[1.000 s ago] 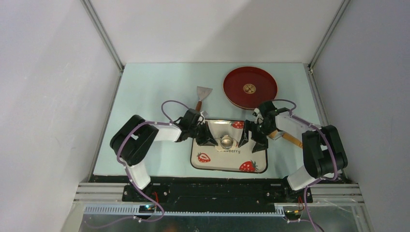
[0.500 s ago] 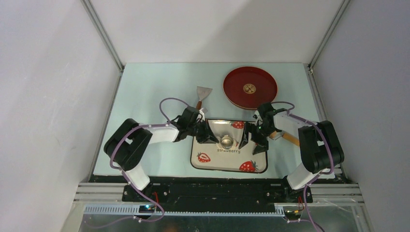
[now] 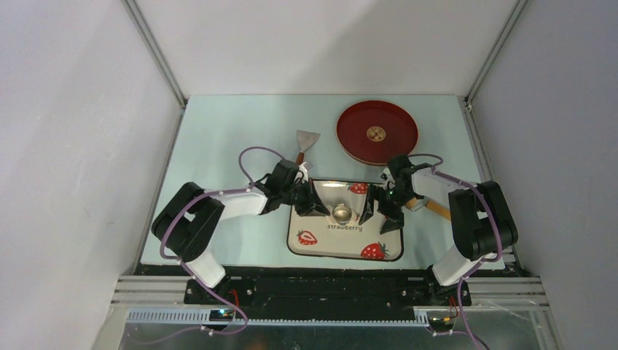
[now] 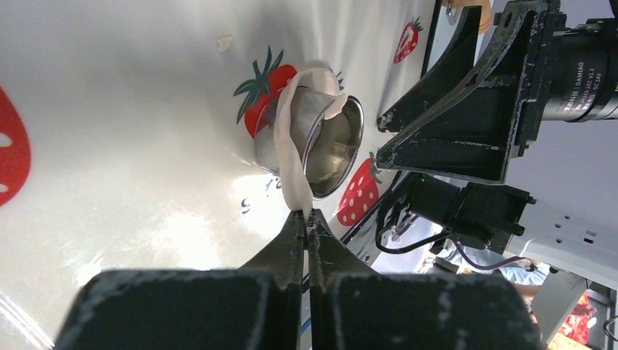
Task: Roll out the dumpling wrappers from the dough
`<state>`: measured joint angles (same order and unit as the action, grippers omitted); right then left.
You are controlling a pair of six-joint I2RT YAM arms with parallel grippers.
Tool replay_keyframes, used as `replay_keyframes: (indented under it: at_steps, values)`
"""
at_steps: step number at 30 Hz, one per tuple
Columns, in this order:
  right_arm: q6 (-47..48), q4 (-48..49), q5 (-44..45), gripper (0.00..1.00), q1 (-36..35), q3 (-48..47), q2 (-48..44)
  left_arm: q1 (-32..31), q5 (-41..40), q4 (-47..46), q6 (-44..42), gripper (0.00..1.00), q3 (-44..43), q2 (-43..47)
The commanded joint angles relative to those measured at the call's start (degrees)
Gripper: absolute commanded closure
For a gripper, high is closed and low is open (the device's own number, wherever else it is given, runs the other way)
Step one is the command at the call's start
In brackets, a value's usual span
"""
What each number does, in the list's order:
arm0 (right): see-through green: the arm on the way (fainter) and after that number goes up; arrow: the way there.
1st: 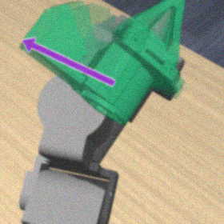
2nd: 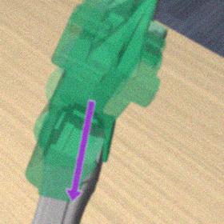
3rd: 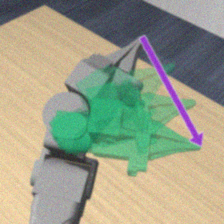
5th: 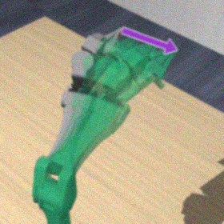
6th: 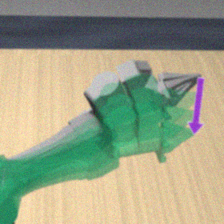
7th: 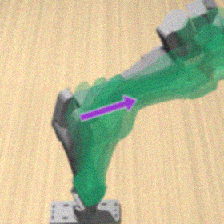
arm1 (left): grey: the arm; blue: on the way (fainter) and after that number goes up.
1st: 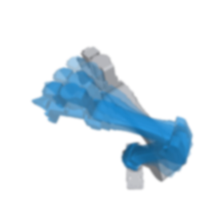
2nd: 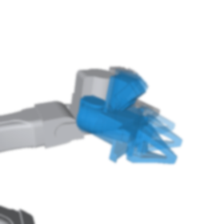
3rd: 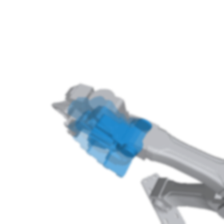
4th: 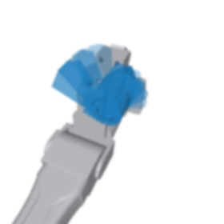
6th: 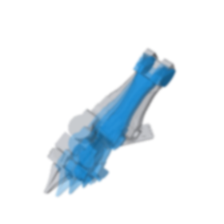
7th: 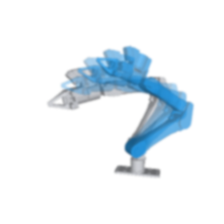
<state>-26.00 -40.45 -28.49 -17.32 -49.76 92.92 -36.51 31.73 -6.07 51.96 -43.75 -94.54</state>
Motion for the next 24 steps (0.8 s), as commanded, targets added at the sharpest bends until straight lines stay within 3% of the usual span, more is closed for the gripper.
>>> replay_keyframes:
  at_steps: [1,24]
  values:
    - [1.1,1.9,4.8,0.17,-0.7,0.3,2.4,-0.3,1.3,0.3,-1.4,1.00,1.1,3.0]
    - [1.5,1.8,4.7,0.17,-1.4,0.3,2.7,0.2,-1.6,9.2,-5.1,1.00,-1.5,6.9]
